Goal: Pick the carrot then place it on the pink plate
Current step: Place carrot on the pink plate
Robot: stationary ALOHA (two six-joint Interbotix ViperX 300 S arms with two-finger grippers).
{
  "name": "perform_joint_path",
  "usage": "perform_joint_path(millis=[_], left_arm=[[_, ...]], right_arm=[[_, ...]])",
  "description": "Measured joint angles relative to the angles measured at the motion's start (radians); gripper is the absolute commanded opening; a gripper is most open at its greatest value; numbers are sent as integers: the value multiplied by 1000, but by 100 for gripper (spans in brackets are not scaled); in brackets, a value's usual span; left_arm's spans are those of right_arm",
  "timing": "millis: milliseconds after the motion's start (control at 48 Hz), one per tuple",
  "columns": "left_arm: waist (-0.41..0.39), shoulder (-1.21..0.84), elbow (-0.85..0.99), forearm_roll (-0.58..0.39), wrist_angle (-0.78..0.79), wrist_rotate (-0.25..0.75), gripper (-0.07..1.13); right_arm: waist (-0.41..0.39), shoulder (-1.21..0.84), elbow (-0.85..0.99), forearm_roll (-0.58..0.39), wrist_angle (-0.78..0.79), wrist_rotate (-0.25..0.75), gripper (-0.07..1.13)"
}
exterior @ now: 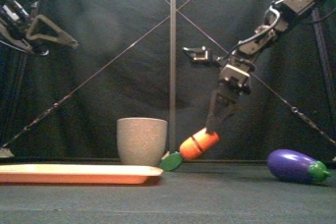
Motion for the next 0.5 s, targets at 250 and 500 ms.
perform_joint_path(millis=[250, 500], left_arm=[[3, -2, 0, 0, 0, 2, -3], [12, -2, 0, 0, 0, 0, -3]], right_arm=[[75, -3, -75, 11, 18, 0, 74], [135, 6, -212, -5, 89, -9, 74]])
